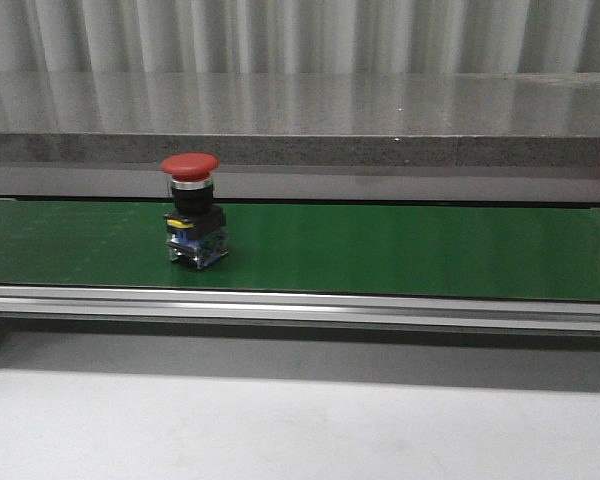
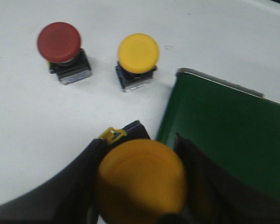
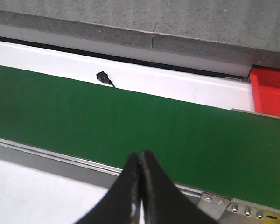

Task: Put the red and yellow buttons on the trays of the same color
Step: 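Set the yellow button on the belt and open the left gripper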

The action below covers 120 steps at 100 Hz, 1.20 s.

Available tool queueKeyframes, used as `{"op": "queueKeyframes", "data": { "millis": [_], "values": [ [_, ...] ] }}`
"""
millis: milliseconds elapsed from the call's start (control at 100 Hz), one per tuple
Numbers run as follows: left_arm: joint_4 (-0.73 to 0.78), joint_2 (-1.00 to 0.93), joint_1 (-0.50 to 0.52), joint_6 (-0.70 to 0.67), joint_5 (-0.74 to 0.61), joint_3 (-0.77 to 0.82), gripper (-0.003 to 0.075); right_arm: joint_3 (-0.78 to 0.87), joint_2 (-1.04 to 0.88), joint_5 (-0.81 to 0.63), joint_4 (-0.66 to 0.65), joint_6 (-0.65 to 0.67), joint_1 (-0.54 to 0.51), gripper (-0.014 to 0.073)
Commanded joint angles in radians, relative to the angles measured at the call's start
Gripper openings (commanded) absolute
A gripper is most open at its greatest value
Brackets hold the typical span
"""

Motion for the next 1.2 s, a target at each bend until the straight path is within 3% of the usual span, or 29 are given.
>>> {"op": "queueKeyframes", "data": {
  "millis": [0, 180, 590, 690, 810, 880, 1030, 1190],
  "values": [
    [-0.014, -0.046, -0.05, 0.0, -0.011, -0.023, 0.0168, -0.026, 0.007, -0.066, 0.006, -0.011, 0.0, -0.0066],
    [-0.014, -0.046, -0.127, 0.0, -0.014, -0.023, 0.0168, -0.026, 0.007, -0.066, 0.006, -0.011, 0.0, -0.0066],
    [-0.023, 0.015, -0.129, 0.0, 0.015, -0.022, 0.0174, -0.026, 0.007, -0.066, 0.006, -0.011, 0.0, -0.0066],
    [-0.025, 0.022, -0.129, 0.0, 0.011, -0.022, 0.0259, -0.026, 0.007, -0.066, 0.006, -0.011, 0.0, -0.0066],
    [-0.03, 0.022, -0.129, 0.0, 0.005, -0.022, 0.0517, -0.026, 0.007, -0.066, 0.006, -0.011, 0.0, -0.0066],
    [-0.032, 0.022, -0.129, 0.0, -0.01, -0.022, 0.0602, -0.026, 0.007, -0.066, 0.006, -0.011, 0.0, -0.0066],
    [-0.032, -0.01, -0.152, 0.009, -0.063, -0.022, 0.0593, -0.026, 0.007, -0.066, 0.006, -0.011, 0.0, -0.0066],
    [-0.019, -0.092, -0.222, 0.039, -0.113, -0.022, 0.0525, -0.026, 0.007, -0.066, 0.006, -0.011, 0.0, -0.0066]
  ]
}}
